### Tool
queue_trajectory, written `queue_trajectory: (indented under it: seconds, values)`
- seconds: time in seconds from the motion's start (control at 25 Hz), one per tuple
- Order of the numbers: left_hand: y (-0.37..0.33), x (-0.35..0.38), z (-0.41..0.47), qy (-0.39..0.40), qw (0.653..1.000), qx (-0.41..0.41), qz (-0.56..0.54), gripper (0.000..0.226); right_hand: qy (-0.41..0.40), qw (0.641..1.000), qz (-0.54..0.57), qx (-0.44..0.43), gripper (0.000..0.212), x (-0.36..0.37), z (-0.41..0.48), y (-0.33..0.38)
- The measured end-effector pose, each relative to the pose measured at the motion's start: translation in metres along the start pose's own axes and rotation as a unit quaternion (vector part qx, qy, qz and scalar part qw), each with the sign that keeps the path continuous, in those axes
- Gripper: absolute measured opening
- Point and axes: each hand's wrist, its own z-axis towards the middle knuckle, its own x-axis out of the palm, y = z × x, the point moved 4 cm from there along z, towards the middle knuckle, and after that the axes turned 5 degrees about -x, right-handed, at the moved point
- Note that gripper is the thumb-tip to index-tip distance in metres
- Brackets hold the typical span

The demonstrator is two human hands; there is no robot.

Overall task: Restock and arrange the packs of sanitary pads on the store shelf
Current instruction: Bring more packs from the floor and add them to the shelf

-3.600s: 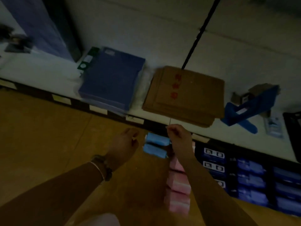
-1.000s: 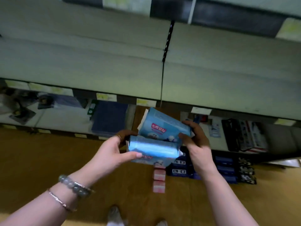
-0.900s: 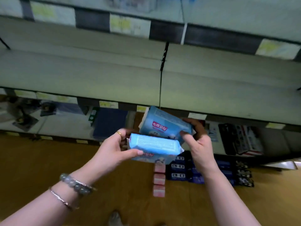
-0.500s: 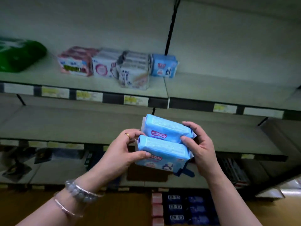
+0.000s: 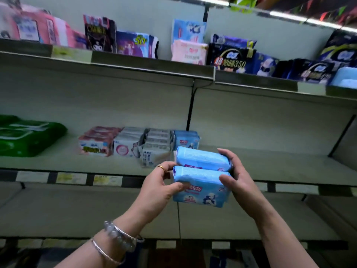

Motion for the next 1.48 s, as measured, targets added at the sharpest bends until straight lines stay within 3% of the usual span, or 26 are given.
queue_trajectory:
  seconds: [0.12, 0.32, 0.52, 0.64, 0.8, 0.96, 1.04, 1.2, 1.28, 1.48]
  values:
    - [-0.006, 0.010, 0.023, -0.009, 1.000, -0.013, -0.012, 0.033, 0.088, 0.993, -0.083, 0.010, 0.098, -0.015, 0.023, 0.003]
    - [-0.007, 0.027, 0.066, -0.025, 1.000, -0.016, 0.000, 0.033, 0.060, 0.986, -0.152, -0.031, 0.082, -0.046, 0.069, -0.016]
    - [0.005, 0.038, 0.100, -0.043, 0.999, -0.026, -0.001, 0.037, 0.045, 0.992, -0.115, -0.019, 0.076, -0.062, 0.102, -0.057]
    - [0.024, 0.033, 0.130, -0.076, 0.995, -0.034, 0.063, 0.039, 0.053, 0.991, -0.124, -0.010, 0.075, -0.068, 0.122, -0.082]
    - [0.042, 0.026, 0.159, -0.044, 0.984, -0.012, 0.173, 0.049, 0.051, 0.990, -0.129, 0.013, 0.080, -0.074, 0.149, -0.113]
    - [0.043, -0.006, 0.192, -0.087, 0.936, 0.069, 0.335, 0.047, 0.060, 0.989, -0.117, 0.066, 0.081, -0.073, 0.177, -0.151]
    - [0.046, -0.024, 0.209, -0.089, 0.908, 0.071, 0.404, 0.057, 0.071, 0.986, -0.116, 0.095, 0.078, -0.074, 0.187, -0.164]
    - [0.067, -0.056, 0.239, -0.070, 0.810, 0.000, 0.582, 0.125, 0.077, 0.980, -0.126, 0.137, 0.085, -0.081, 0.213, -0.179]
    - [0.073, -0.058, 0.244, -0.039, 0.791, -0.034, 0.609, 0.148, 0.078, 0.975, -0.157, 0.134, 0.085, -0.084, 0.227, -0.183]
    - [0.078, -0.053, 0.245, -0.001, 0.765, -0.054, 0.641, 0.146, 0.094, 0.936, -0.329, 0.085, 0.083, -0.086, 0.243, -0.181]
